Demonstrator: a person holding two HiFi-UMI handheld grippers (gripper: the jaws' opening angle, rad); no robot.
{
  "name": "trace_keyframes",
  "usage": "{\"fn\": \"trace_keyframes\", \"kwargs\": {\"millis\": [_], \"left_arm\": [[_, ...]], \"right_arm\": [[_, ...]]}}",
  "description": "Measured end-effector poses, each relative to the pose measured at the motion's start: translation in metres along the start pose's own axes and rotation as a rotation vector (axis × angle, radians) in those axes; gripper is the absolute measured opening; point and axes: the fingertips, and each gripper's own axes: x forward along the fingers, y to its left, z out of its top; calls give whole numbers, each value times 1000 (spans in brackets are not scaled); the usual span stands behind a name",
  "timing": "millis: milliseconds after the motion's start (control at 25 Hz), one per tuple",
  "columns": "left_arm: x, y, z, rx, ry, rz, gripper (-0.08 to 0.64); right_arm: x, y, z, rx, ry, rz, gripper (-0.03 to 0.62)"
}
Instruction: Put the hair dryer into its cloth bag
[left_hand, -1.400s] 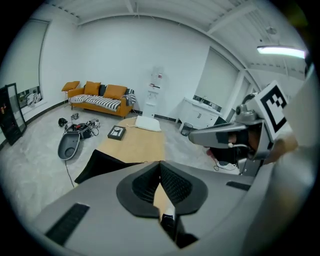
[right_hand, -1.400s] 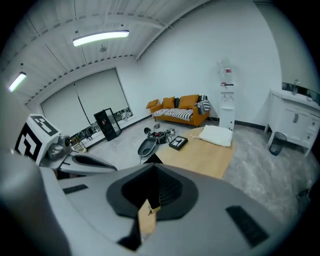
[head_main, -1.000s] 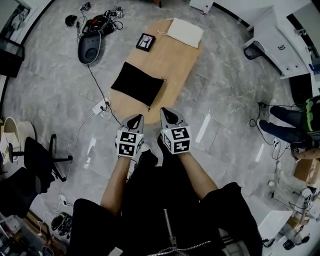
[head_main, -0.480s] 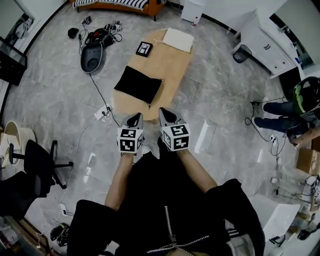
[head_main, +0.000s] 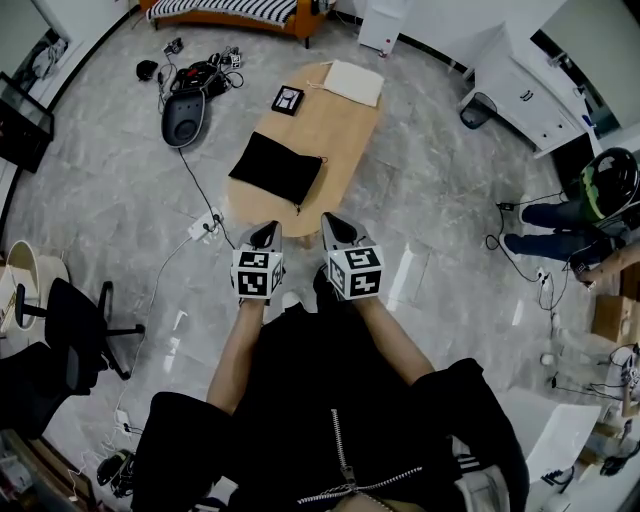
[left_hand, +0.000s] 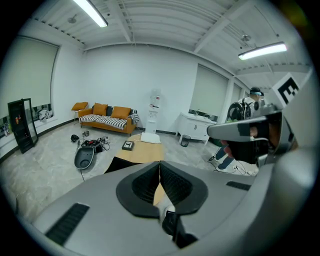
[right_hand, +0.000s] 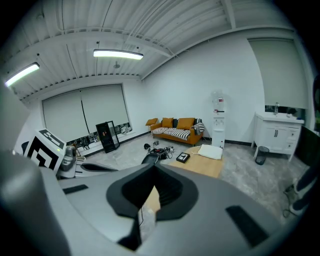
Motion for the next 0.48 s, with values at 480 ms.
{"fn": "trace_keyframes", "kwargs": {"millis": [480], "left_arm": [[-8, 18, -8, -1, 11, -12, 14]], "right_arm": [[10, 25, -1, 9, 3, 8, 9]]}}
